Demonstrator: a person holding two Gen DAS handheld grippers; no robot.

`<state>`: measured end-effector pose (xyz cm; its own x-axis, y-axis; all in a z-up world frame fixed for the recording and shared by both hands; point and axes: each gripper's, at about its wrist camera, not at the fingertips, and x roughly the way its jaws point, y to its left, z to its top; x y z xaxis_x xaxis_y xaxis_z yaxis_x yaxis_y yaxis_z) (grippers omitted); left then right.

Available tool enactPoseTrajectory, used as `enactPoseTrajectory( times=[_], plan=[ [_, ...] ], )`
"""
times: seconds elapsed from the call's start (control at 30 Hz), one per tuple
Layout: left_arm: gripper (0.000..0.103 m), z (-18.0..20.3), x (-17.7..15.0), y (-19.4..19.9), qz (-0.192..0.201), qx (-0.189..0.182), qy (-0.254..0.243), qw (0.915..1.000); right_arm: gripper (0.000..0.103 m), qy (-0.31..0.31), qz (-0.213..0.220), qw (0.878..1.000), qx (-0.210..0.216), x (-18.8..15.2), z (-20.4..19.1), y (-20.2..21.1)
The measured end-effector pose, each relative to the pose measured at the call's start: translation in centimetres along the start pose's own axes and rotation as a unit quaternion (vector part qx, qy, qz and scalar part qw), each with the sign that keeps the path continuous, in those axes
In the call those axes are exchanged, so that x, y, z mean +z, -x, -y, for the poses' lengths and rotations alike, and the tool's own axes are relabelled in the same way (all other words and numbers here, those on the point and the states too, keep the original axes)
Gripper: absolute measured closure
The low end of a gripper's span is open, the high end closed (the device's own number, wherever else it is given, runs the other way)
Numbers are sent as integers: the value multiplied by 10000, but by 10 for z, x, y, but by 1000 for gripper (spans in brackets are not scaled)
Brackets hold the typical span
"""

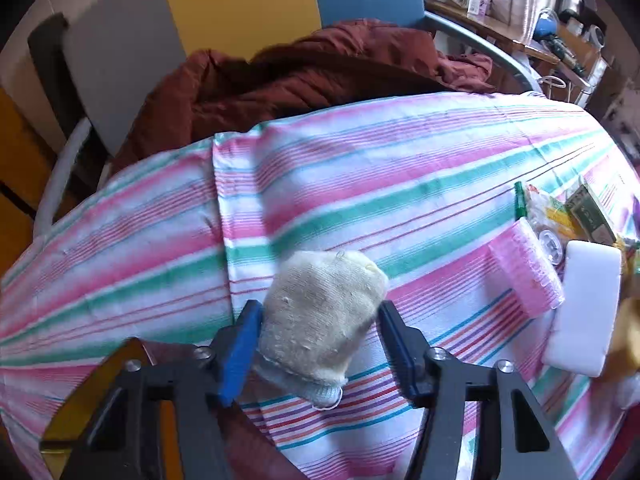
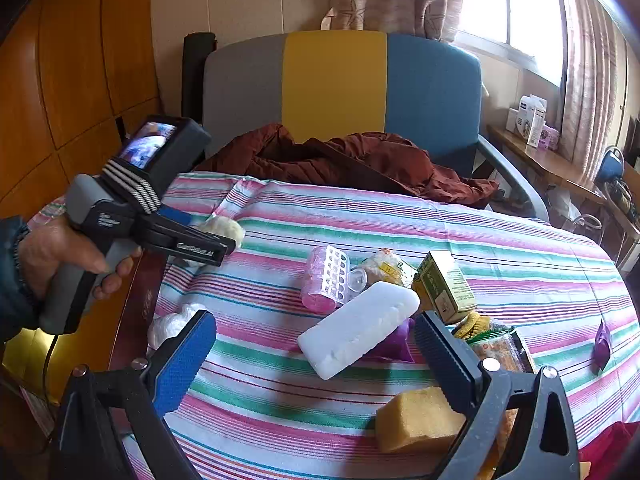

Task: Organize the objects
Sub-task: 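Grasp the beige knit cloth with the left tool while the right grasps a plastic-wrapped bundle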

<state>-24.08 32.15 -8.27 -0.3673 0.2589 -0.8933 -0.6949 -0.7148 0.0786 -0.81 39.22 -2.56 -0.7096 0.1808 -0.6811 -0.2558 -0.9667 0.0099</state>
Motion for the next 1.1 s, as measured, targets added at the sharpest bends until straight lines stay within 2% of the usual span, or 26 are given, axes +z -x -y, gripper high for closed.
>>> enactPoseTrajectory(
  times=[0.07, 0.17, 0.33, 0.47, 0.57, 0.77, 0.87, 0.9, 0.93, 0.97, 1.1],
  plan=[
    [48, 1, -3, 5, 98, -36, 15, 9999, 5, 31, -18, 10000, 14, -1, -1, -1],
    [48, -5, -9, 25, 311, -282, 226, 9989, 8, 90, -73, 9999, 112, -3, -4, -3],
    [48, -22, -27, 79, 760, -440, 593, 9944, 16, 294, -324, 9983, 391, -6, -19, -8],
    [48, -42, -47, 121, 1072, -496, 843, 9894, 20, 692, -562, 9931, 760, -4, -43, -14],
    [47, -61, -70, 152, 1284, -524, 1076, 9845, 28, 872, -872, 9866, 1065, -3, -60, -31],
    [47, -96, -123, 187, 1430, -423, 1476, 9777, 28, 594, -1290, 9787, 1481, 9, -78, -64],
    [47, -111, -153, 198, 1418, -290, 1678, 9751, 28, 523, -1573, 9745, 1511, 7, -86, -84],
    [47, -116, -165, 202, 1411, -254, 1766, 9738, 30, 505, -1686, 9723, 1539, 5, -89, -90],
    [47, -121, -175, 206, 1406, -228, 1844, 9725, 43, 516, -1847, 9688, 1568, 2, -92, -97],
    [47, -125, -184, 208, 1408, -193, 1910, 9713, 64, 563, -1964, 9669, 1530, -2, -95, -102],
    [47, -137, -227, 217, 1370, -126, 2237, 9649, 65, 473, -1849, 9717, 1391, -9, -93, -91]
  ],
)
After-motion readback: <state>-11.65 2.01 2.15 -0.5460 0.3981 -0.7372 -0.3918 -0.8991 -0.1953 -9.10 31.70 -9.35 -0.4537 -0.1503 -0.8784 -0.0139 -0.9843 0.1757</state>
